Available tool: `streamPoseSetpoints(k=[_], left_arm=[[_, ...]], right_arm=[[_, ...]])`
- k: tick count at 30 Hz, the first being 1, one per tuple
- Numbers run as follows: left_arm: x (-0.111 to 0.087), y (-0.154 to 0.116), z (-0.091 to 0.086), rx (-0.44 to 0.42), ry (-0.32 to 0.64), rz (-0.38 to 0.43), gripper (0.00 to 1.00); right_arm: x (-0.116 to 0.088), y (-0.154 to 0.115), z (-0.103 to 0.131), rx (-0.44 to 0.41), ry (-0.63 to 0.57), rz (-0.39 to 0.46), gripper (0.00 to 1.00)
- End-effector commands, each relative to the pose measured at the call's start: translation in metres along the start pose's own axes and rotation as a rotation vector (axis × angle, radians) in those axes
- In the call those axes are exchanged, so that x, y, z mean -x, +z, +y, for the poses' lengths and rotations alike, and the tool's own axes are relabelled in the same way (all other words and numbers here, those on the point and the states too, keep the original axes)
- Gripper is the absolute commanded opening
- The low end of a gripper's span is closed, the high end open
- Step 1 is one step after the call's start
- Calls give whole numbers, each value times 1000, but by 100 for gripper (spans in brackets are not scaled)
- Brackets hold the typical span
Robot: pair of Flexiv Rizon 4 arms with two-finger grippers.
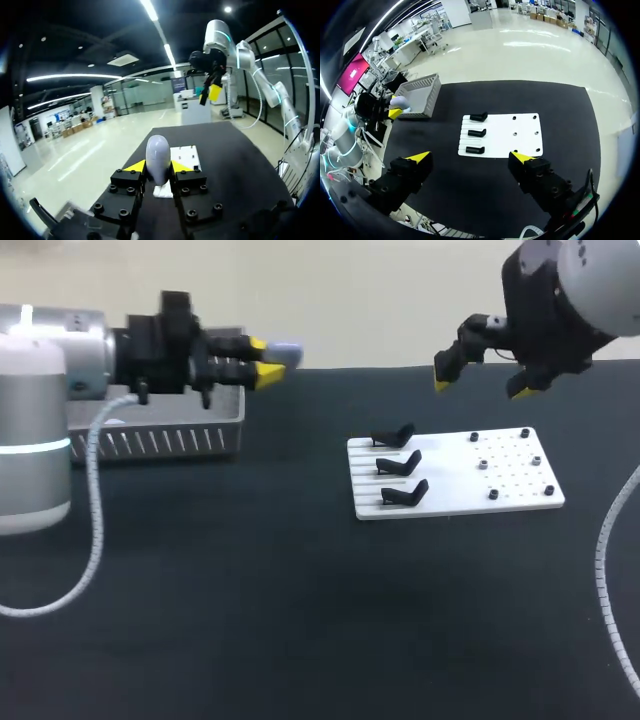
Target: Pick up each earbud case from the left stands, insert the matching earbuds, close the lid, and place the case in the box.
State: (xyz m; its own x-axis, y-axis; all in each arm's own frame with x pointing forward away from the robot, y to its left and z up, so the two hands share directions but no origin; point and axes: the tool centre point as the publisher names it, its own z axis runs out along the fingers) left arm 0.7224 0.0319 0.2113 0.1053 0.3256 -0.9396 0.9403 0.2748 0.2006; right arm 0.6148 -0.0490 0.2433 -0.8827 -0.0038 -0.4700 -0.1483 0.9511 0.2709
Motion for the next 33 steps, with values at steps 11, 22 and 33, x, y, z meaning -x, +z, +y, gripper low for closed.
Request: streamPoseSetpoints(k=[11,22,33], left_arm=[[-52,-62,110,320,65,155,0],[-76,-82,168,268,87,158,3],[-78,-84,176,200,104,125,100]], right_arm=[[-4,0,0,-2,2,-156,100],[-4,0,0,-2,2,-156,100],[-4,0,0,-2,2,-156,100]])
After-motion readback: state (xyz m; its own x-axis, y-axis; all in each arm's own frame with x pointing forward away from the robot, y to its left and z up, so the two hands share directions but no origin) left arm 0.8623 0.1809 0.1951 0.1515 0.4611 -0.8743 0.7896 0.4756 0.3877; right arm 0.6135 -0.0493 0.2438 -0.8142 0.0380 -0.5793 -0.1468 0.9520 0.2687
